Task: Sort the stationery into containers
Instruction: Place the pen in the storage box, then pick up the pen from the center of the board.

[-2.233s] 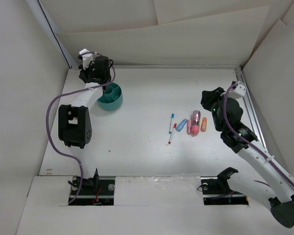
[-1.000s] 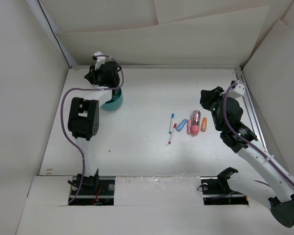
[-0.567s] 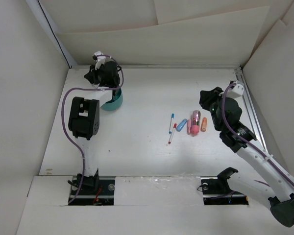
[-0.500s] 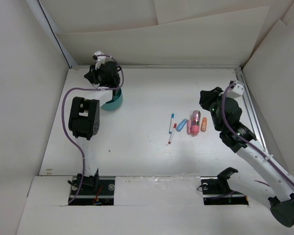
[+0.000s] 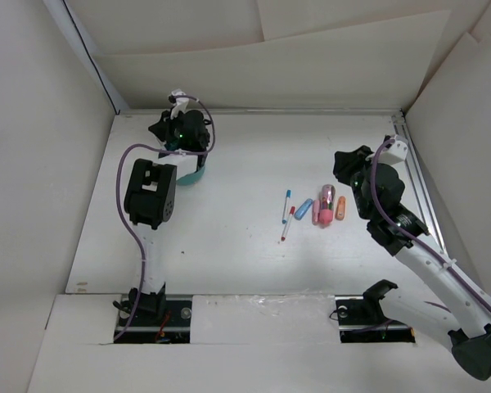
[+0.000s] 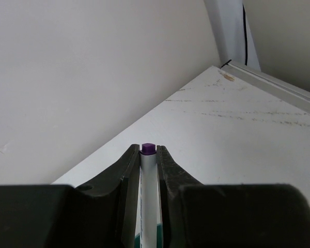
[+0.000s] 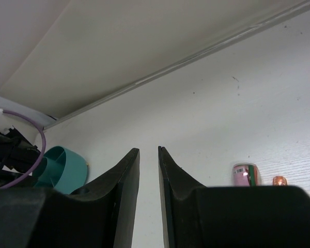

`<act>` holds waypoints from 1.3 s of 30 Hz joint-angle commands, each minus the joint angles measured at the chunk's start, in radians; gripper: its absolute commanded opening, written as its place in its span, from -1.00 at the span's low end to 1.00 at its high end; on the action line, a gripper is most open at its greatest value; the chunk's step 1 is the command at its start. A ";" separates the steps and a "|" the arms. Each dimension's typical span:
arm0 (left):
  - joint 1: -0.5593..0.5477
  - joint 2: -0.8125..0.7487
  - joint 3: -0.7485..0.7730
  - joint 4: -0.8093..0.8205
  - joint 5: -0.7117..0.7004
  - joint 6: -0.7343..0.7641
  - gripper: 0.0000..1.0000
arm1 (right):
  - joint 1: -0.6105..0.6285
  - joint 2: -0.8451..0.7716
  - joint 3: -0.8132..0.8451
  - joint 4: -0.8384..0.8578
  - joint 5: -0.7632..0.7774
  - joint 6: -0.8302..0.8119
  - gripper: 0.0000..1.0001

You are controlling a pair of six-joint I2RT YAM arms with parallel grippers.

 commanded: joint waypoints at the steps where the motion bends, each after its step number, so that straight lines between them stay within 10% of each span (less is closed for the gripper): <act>1: -0.007 -0.009 -0.003 0.111 -0.027 0.056 -0.92 | -0.006 -0.019 0.001 0.050 -0.006 -0.011 -0.46; 18: -0.007 -0.090 -0.031 0.051 -0.027 -0.010 -0.21 | -0.006 -0.010 0.001 0.050 -0.015 -0.011 -0.46; 23: -0.016 -0.222 0.029 -0.287 0.058 -0.236 -0.19 | -0.006 0.010 0.001 0.050 -0.026 -0.011 -0.44; 29: -0.026 -0.408 0.159 -0.909 0.382 -0.826 -0.64 | -0.006 0.021 0.011 0.050 -0.026 -0.011 -1.00; 39: -0.458 -0.443 0.067 -1.006 0.513 -0.940 -1.00 | -0.006 0.021 0.021 0.010 0.029 -0.001 -1.00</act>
